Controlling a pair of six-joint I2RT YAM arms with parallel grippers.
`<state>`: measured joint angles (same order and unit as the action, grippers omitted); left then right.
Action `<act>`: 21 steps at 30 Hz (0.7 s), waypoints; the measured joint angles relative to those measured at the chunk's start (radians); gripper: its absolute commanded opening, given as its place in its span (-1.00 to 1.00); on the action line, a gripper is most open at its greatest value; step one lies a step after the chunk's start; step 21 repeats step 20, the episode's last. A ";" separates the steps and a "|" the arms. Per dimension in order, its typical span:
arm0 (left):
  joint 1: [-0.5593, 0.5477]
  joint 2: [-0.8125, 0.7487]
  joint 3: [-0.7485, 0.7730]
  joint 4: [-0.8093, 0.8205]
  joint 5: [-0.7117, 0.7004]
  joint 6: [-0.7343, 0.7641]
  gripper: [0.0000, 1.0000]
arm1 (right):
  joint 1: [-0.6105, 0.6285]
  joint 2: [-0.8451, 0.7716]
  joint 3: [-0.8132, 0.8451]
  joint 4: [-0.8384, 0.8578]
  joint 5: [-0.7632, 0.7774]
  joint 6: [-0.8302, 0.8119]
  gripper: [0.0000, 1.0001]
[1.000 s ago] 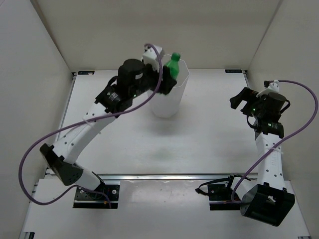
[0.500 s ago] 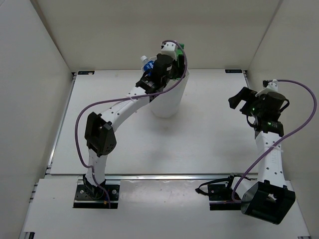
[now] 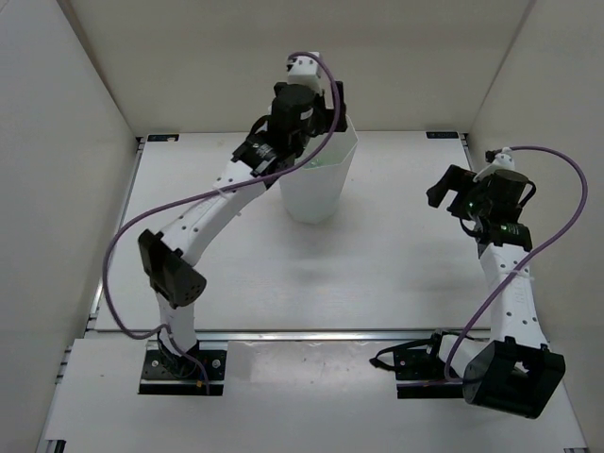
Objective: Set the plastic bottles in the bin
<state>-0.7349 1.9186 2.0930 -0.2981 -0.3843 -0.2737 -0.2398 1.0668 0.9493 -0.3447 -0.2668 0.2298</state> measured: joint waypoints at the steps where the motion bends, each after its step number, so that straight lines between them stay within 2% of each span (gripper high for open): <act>1: 0.007 -0.031 -0.007 -0.046 -0.005 -0.010 0.97 | 0.003 -0.001 0.003 -0.010 0.010 -0.006 0.98; 4: 0.066 -0.199 -0.138 -0.207 -0.031 -0.065 0.98 | -0.019 -0.011 0.004 -0.045 0.013 -0.020 0.99; 6: 0.153 -0.351 -0.288 -0.302 -0.048 -0.114 0.98 | -0.043 -0.014 0.005 -0.075 0.016 -0.025 0.98; 10: 0.452 -0.664 -0.657 -0.467 -0.058 -0.207 0.97 | -0.049 0.004 0.028 -0.166 0.053 -0.035 0.98; 12: 0.592 -0.768 -0.801 -0.566 -0.094 -0.243 0.97 | -0.047 0.032 0.049 -0.203 0.058 -0.043 0.98; 15: 0.624 -0.825 -0.905 -0.672 -0.111 -0.270 0.97 | -0.042 0.061 0.053 -0.224 0.059 -0.044 0.99; 21: 0.611 -0.808 -0.923 -0.712 -0.094 -0.290 0.97 | -0.041 0.072 0.053 -0.248 0.055 -0.039 0.98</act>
